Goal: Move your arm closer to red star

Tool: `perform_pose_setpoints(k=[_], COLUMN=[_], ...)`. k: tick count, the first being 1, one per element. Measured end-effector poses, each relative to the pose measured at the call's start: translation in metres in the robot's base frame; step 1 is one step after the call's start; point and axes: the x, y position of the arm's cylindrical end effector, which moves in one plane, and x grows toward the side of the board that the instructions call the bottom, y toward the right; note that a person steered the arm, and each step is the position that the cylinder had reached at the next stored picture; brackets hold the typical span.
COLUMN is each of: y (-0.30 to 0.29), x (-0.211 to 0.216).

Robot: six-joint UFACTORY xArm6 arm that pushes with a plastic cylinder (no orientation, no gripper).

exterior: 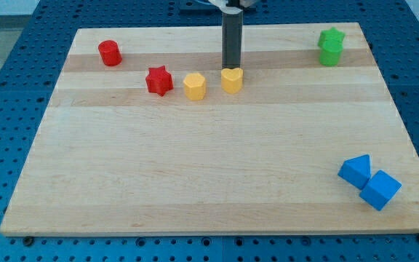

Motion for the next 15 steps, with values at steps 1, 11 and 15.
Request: perform_pose_setpoints(k=[1, 11, 15], y=[0.000, -0.275, -0.204], x=[0.000, -0.076, 0.055])
